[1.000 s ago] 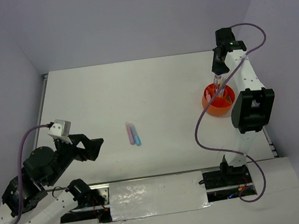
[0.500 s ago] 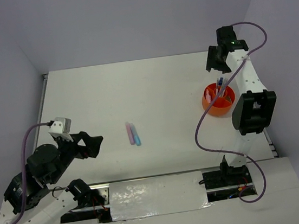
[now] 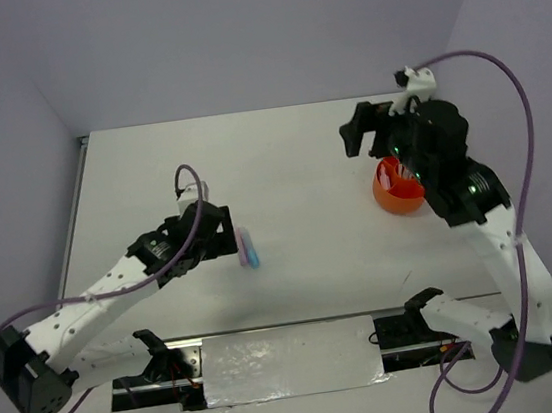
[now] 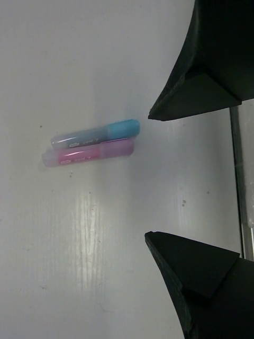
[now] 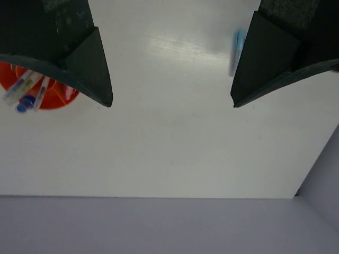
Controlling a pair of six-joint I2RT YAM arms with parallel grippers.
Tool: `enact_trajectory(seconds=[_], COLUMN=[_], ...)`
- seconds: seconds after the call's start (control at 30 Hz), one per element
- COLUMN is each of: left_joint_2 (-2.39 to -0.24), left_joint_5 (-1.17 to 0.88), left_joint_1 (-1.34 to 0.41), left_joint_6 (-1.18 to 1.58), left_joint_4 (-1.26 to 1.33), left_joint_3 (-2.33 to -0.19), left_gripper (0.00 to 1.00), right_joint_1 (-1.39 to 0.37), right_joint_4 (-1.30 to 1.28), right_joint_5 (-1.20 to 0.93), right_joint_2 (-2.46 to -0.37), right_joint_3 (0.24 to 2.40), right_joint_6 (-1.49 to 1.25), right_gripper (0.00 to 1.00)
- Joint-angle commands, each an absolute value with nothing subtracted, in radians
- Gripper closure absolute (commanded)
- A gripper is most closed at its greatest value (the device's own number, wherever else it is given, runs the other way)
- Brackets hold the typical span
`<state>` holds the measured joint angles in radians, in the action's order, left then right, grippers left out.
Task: Sort the stationery into containers
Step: Place the stationery in the storage box, then pick up the pen from the center of the board.
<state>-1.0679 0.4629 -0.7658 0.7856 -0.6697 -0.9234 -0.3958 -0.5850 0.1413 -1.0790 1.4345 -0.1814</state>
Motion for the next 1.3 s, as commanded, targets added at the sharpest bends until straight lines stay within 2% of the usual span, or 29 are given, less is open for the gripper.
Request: enact_trajectory(seconds=[0.0,0.03,0.17,0.33,0.43,0.97,1.07,1.17,1.23,1.27], left_joint_2=[-1.184,-1.219,-1.382,-1.520,-1.563,-1.712,-1.720,-1.721,-1.718,-1.718], left_joint_5=[0.465,0.434,0.361,0.338,0.337,0.431,0.425,0.419,0.413,0.410], left_joint_1=[-0.715,-0.704,-0.649,-0.650,-0.650,-0.640,-0.632,-0.624,-0.620,-0.617], left_joint_6=[0.835,0.822,0.775,0.779,0.788,0.824,0.827,0.831,0.830,0.830], left_joint_4=[-0.560,-0.523,-0.477,-0.434,-0.428,-0.422,-0.402,-0.384,-0.370,-0.359], left_joint_3=[-0.971,-0.976,-1.014,-1.032,-1.043,-1.051,-1.028,-1.000,-0.985,-0.971], left_gripper=[0.03,0.04,0.06,0.08,0.14,0.21,0.24,0.36,0.43,0.49], right_joint_1=[-0.377,-0.385,-0.388,-0.391,-0.393,-0.396,-0.397,-0.400,-0.400,-0.403], right_joint_4=[-0.445,-0.454,-0.534,-0.540,-0.541,-0.500,-0.497,-0.486,-0.459,-0.447], right_joint_5=[0.066,0.052,-0.021,-0.075,-0.095,-0.167,-0.173,-0.175,-0.189,-0.193], right_joint_2=[-0.965,-0.947,-0.901,-0.848,-0.832,-0.808,-0.810,-0.807,-0.796,-0.790], right_joint_3=[1.244,1.221,1.166,1.115,1.103,1.035,1.031,1.014,0.987,0.974], right_joint_6=[-0.271,-0.293,-0.293,-0.273,-0.268,-0.278,-0.279,-0.281,-0.281,-0.282], right_gripper=[0.00,0.01,0.17,0.28,0.30,0.30,0.30,0.25,0.13,0.01])
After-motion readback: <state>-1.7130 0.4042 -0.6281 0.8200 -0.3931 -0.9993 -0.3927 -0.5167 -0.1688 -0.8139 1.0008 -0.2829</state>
